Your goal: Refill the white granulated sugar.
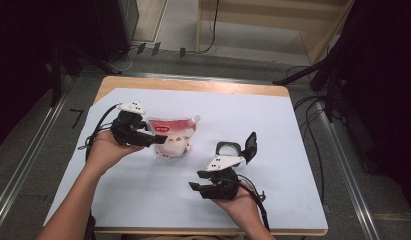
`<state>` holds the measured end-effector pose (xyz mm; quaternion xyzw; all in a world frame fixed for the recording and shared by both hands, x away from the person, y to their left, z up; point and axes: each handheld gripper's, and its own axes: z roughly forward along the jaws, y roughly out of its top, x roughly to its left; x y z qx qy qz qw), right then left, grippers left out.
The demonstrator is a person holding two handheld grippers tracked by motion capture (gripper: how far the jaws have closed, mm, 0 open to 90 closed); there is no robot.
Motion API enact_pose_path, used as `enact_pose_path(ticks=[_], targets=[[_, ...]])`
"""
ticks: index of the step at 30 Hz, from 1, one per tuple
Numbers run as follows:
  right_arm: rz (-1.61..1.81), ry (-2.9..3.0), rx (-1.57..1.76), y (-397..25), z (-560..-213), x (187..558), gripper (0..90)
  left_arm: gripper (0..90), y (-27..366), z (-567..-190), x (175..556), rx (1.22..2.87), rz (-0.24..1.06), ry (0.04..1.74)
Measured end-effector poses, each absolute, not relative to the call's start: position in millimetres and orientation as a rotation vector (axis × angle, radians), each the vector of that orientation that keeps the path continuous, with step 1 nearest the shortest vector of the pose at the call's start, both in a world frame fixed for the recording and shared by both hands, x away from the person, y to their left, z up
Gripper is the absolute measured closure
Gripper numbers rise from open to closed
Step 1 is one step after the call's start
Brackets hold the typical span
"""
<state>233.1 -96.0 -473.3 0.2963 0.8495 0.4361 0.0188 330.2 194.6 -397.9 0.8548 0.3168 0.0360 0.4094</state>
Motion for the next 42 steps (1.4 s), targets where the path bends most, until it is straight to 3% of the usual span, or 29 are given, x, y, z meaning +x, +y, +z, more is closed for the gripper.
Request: enact_pose_path(ticks=[3,10,26,42], targets=[[1.353,2.637,0.918,-95.9,-473.7,232.0,52.1,43.7,191.3,-403.8,334.5,2.146,0.087,0.797],[1.353,2.634,0.922,-93.6,-474.7,231.0,51.7,54.6,183.6,-410.3,336.1,2.151,0.076,0.78],[1.376,2.634,0.941,-87.4,-475.1,235.6,51.1,89.4,180.0,-410.2,342.7,2.143,0.004,0.837],[1.41,2.592,0.942,-77.4,-464.4,260.2,51.3,90.0,177.0,-378.3,345.9,2.173,-0.05,0.872]])
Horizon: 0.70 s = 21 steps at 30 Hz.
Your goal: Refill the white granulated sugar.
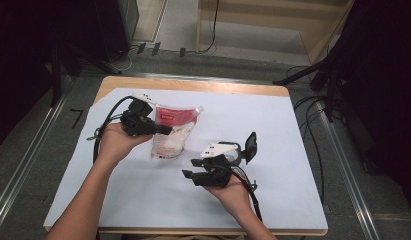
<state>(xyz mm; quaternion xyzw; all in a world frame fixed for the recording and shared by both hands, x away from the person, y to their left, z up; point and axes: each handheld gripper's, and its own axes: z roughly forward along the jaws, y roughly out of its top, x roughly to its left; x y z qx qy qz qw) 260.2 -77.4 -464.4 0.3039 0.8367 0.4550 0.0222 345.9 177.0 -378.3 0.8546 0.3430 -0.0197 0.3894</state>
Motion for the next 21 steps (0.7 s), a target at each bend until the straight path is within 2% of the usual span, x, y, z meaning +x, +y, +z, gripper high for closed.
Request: enact_pose_path(ticks=[3,11,21], targets=[[1.484,2.591,0.993,-77.6,-465.3,262.5,51.7,90.0,175.6,-365.3,340.2,2.175,-0.049,0.839],[1.399,2.594,0.916,-67.4,-472.9,260.2,47.7,90.0,175.1,-348.7,328.2,2.157,-0.052,0.828],[1.36,2.617,0.985,-56.6,-480.8,259.6,49.2,90.0,174.8,-337.9,310.4,2.175,-0.082,0.799]])
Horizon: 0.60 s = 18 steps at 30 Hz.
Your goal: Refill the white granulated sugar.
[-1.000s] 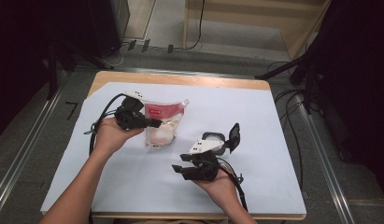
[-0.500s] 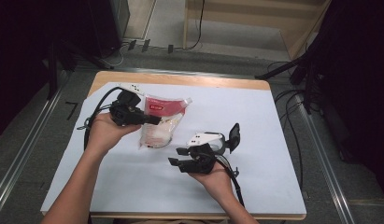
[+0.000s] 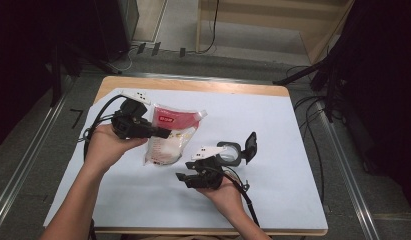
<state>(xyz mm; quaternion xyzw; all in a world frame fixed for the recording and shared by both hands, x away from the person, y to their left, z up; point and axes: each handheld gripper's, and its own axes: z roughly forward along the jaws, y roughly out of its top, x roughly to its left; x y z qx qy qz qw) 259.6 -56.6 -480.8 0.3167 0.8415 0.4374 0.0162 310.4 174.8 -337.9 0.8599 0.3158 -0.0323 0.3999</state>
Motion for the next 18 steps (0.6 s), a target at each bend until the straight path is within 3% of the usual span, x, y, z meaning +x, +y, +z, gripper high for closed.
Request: enact_pose_path(ticks=[18], targets=[[1.38,2.578,1.036,-56.1,-495.2,264.3,53.9,90.0,178.0,-321.6,282.7,2.13,-0.165,0.77]])
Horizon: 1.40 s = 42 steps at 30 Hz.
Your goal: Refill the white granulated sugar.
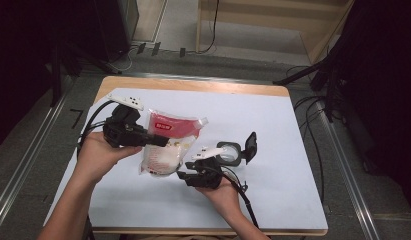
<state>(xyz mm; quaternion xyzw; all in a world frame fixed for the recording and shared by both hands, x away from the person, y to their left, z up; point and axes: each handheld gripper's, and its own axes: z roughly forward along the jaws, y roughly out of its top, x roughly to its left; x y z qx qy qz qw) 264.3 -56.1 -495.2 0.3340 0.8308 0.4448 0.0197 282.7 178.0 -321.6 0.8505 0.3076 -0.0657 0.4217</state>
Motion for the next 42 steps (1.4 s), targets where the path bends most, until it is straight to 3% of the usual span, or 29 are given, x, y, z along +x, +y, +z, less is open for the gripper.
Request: enact_pose_path(ticks=[15,26,37,39,42], targets=[[1.474,2.475,1.082,-58.2,-501.8,260.1,59.3,90.0,164.5,-319.8,276.1,2.109,-0.266,0.764],[1.456,2.457,0.856,-48.5,-498.3,243.1,64.0,90.0,170.1,-331.0,285.4,2.082,-0.281,0.831],[1.422,2.517,0.712,-40.0,-494.7,234.9,63.2,89.4,162.8,-335.4,287.3,2.104,-0.243,0.856],[1.393,2.506,0.684,-37.9,-494.1,232.3,56.6,89.4,160.7,-337.7,288.2,2.111,-0.235,0.871],[1.39,2.536,0.682,-35.9,-493.3,232.4,55.1,89.4,157.4,-339.9,288.6,2.11,-0.231,0.87]])
